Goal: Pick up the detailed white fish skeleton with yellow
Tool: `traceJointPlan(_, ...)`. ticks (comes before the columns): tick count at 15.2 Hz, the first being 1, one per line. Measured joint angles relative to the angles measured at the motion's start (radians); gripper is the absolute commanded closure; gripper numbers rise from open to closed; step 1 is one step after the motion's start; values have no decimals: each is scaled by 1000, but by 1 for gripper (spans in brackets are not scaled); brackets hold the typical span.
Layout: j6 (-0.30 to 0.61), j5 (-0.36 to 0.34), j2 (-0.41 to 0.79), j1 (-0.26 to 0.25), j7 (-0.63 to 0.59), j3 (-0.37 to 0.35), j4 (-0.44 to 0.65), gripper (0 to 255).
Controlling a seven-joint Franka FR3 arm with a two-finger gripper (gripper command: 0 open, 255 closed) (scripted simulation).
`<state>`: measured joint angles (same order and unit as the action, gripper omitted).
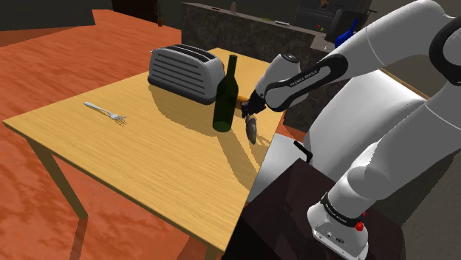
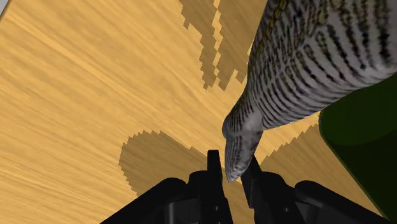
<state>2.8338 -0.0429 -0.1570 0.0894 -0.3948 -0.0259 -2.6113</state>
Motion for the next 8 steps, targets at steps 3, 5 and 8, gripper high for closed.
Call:
traceJointPlan(3, -51, 7, -40, -3, 7, 2, 11, 255)
traceJointPlan(5, -79, 9, -60, -5, 8, 2, 19, 255)
traceJointPlan(8, -126, 13, -86, -6, 12, 4, 39, 255)
